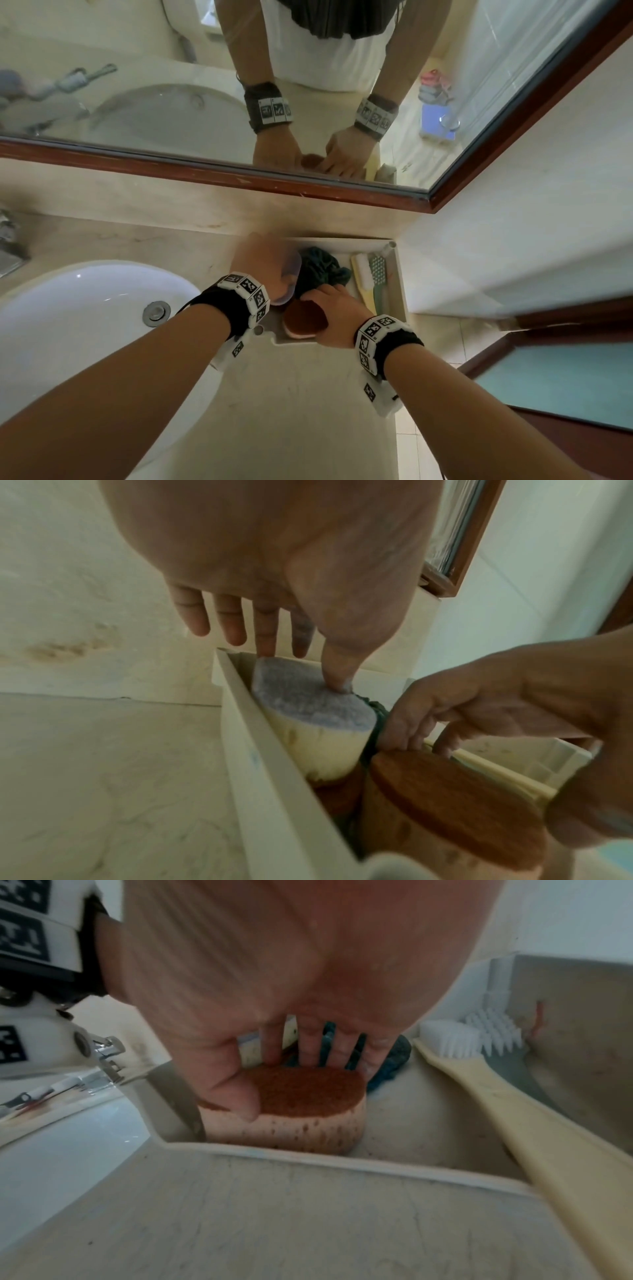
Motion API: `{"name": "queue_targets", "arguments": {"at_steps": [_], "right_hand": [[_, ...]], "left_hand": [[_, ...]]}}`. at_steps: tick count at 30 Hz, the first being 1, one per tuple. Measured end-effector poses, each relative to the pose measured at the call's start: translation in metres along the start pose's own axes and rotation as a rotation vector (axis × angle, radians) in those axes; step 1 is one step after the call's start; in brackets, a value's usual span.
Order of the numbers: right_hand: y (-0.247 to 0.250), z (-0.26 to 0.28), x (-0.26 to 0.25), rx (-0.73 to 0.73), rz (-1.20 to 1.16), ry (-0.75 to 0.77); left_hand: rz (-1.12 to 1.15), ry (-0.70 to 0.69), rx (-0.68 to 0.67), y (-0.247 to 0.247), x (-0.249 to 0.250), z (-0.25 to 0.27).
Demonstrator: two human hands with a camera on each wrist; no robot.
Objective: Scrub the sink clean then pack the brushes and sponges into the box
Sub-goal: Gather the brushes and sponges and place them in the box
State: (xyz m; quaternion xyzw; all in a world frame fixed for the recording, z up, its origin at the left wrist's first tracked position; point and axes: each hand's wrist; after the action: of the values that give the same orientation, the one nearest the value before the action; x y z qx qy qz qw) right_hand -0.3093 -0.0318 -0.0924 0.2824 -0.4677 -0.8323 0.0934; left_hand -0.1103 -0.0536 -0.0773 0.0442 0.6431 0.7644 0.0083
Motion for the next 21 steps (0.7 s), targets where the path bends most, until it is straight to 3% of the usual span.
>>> {"name": "queue_targets", "arguments": {"at_steps": [13, 17, 21], "right_hand": [[0.004, -0.004, -0.012, -0.028, 0.155, -0.036], [0.02, 0.01, -0.024, 0.071, 0.132, -0.094], [0.067, 0.031, -0.037, 0.206, 0.128, -0.174]], "left_hand": [[0.02, 0.125, -0.077, 0.007, 0.003, 0.002], [0.073, 0.11, -0.121, 0.02, 0.002, 0.003], [0.077, 0.036, -0.06, 0.043, -0.009, 0.015]]}}
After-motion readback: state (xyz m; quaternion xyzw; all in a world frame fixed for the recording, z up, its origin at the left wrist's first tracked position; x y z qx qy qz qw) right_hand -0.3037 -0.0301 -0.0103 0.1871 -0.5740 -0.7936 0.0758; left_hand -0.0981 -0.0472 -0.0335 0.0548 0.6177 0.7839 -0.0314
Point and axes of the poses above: each hand's wrist, its own z-axis away from the middle knuckle, its own y-axis out of the back of the hand, x = y × z, and after that the axes turned 6 degrees about x, right-handed
